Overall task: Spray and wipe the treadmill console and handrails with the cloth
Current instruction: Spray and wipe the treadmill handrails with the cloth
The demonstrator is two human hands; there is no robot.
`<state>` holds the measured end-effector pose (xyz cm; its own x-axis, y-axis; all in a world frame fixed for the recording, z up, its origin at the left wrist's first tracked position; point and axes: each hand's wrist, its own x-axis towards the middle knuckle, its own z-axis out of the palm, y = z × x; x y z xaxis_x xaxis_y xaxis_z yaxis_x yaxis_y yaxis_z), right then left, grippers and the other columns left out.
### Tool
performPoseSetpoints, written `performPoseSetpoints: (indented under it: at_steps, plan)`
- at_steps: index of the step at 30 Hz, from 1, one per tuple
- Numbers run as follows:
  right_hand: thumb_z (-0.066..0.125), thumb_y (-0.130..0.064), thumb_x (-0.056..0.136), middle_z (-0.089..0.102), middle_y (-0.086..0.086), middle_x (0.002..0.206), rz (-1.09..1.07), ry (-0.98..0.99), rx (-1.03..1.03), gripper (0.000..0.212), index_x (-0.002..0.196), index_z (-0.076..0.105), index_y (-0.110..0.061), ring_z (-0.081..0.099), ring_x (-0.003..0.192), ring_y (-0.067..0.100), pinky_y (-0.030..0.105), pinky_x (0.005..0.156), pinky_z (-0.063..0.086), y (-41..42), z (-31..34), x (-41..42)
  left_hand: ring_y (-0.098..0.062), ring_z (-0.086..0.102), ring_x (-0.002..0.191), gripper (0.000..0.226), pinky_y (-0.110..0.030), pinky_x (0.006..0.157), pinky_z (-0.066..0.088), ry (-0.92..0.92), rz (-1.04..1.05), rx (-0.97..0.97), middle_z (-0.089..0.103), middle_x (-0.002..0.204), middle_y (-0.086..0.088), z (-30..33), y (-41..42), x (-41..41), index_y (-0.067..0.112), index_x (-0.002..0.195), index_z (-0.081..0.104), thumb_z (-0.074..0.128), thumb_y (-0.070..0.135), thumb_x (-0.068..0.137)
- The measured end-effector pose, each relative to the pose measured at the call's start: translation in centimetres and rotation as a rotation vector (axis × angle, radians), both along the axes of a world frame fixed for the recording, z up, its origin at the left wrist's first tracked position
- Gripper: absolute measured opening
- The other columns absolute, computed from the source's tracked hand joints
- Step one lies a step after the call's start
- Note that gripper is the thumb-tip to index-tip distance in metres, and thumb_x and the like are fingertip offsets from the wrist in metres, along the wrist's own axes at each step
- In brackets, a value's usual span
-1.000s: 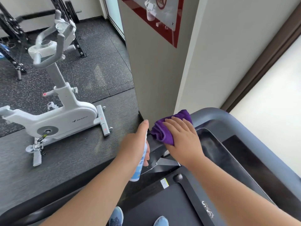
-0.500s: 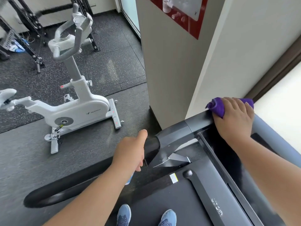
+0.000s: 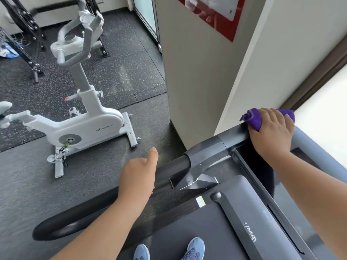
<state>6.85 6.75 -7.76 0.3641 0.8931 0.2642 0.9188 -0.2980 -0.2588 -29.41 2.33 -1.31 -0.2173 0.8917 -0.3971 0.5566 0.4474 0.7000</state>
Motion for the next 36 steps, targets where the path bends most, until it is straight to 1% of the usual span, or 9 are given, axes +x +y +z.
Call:
performPoseSetpoints:
  at_steps: [5, 11, 16, 19, 22, 25, 28, 31, 36]
  plan:
    - [0.041, -0.047, 0.093, 0.057, 0.001, 0.147, 0.001, 0.005, -0.038, 0.053, 0.138, 0.052, -0.023, 0.038, 0.146, 0.027, 0.051, 0.125, 0.016, 0.0, -0.1, 0.1, -0.027, 0.059, 0.046, 0.074, -0.041, 0.070, 0.057, -0.018, 0.023, -0.002, 0.056, 0.046, -0.010, -0.2, 0.0, -1.0, 0.005, 0.058, 0.052, 0.040, 0.061, 0.104]
    - [0.041, -0.054, 0.093, 0.052, -0.001, 0.154, -0.008, 0.057, -0.101, 0.060, 0.144, 0.053, -0.023, 0.032, 0.151, 0.024, 0.051, 0.127, 0.013, -0.1, 0.3, -1.9, -0.028, 0.060, 0.045, 0.075, -0.037, 0.062, 0.051, -0.032, 0.043, 0.009, 0.058, 0.045, -0.009, -0.5, -0.4, -1.1, 0.006, 0.054, 0.050, 0.041, 0.060, 0.105]
    - [0.050, -0.056, 0.085, 0.063, -0.010, 0.136, 0.309, 0.005, -0.116, 0.053, 0.130, 0.063, -0.030, 0.046, 0.141, 0.021, 0.047, 0.124, 0.018, -3.2, 0.4, -13.1, -0.030, 0.063, 0.049, 0.075, -0.050, 0.075, 0.061, -0.057, -0.011, -0.002, 0.059, 0.047, -0.006, -0.9, -0.5, -0.4, 0.009, 0.057, 0.049, 0.041, 0.068, 0.102]
    - [0.057, -0.051, 0.082, 0.060, -0.009, 0.140, 0.497, -0.063, -0.162, 0.057, 0.134, 0.061, -0.027, 0.044, 0.144, 0.022, 0.048, 0.126, 0.017, -5.5, -0.5, -18.6, -0.034, 0.069, 0.053, 0.081, -0.052, 0.079, 0.062, -0.056, -0.045, -0.018, 0.062, 0.046, -0.008, -0.7, -0.1, 0.5, 0.006, 0.055, 0.054, 0.039, 0.070, 0.102]
    - [0.057, -0.044, 0.080, 0.058, -0.009, 0.145, 0.638, -0.104, -0.203, 0.061, 0.139, 0.058, -0.027, 0.044, 0.146, 0.021, 0.044, 0.126, 0.017, -5.5, -0.2, -17.2, -0.037, 0.073, 0.057, 0.082, -0.049, 0.080, 0.061, -0.060, -0.037, -0.020, 0.066, 0.049, -0.011, -0.3, 0.3, 0.7, 0.006, 0.054, 0.054, 0.037, 0.069, 0.103]
    - [0.056, -0.044, 0.079, 0.062, -0.006, 0.140, 0.491, -0.044, -0.196, 0.058, 0.134, 0.061, -0.025, 0.050, 0.140, 0.023, 0.042, 0.124, 0.021, -3.1, 1.1, -11.4, -0.039, 0.074, 0.060, 0.081, -0.048, 0.083, 0.060, -0.067, -0.037, -0.020, 0.066, 0.051, -0.011, -0.1, 0.5, 0.4, 0.007, 0.054, 0.051, 0.036, 0.069, 0.104]
    - [0.050, -0.050, 0.091, 0.067, -0.003, 0.130, 0.253, 0.035, -0.182, 0.046, 0.124, 0.066, -0.024, 0.050, 0.136, 0.024, 0.045, 0.122, 0.023, -1.1, 2.2, -6.1, -0.040, 0.074, 0.061, 0.079, -0.049, 0.082, 0.061, -0.073, -0.037, -0.021, 0.063, 0.048, -0.009, -0.1, 0.2, 0.5, 0.007, 0.057, 0.052, 0.037, 0.070, 0.103]
    - [0.038, -0.058, 0.090, 0.068, -0.004, 0.126, 0.159, 0.058, -0.245, 0.053, 0.118, 0.068, -0.025, 0.049, 0.135, 0.024, 0.049, 0.124, 0.020, -0.3, 2.3, -7.4, -0.037, 0.073, 0.058, 0.080, -0.049, 0.082, 0.061, -0.071, -0.021, -0.035, 0.063, 0.048, -0.007, -0.3, 0.2, 0.5, 0.006, 0.059, 0.054, 0.038, 0.072, 0.101]
    - [0.048, -0.047, 0.083, 0.068, -0.007, 0.115, 0.401, 0.011, -0.223, 0.040, 0.110, 0.068, -0.025, 0.054, 0.127, 0.026, 0.049, 0.124, 0.022, -4.2, 0.9, -18.9, -0.038, 0.071, 0.056, 0.082, -0.055, 0.084, 0.062, -0.096, 0.040, -0.039, 0.062, 0.046, -0.007, -1.2, 0.4, 0.8, 0.007, 0.057, 0.055, 0.039, 0.078, 0.094]
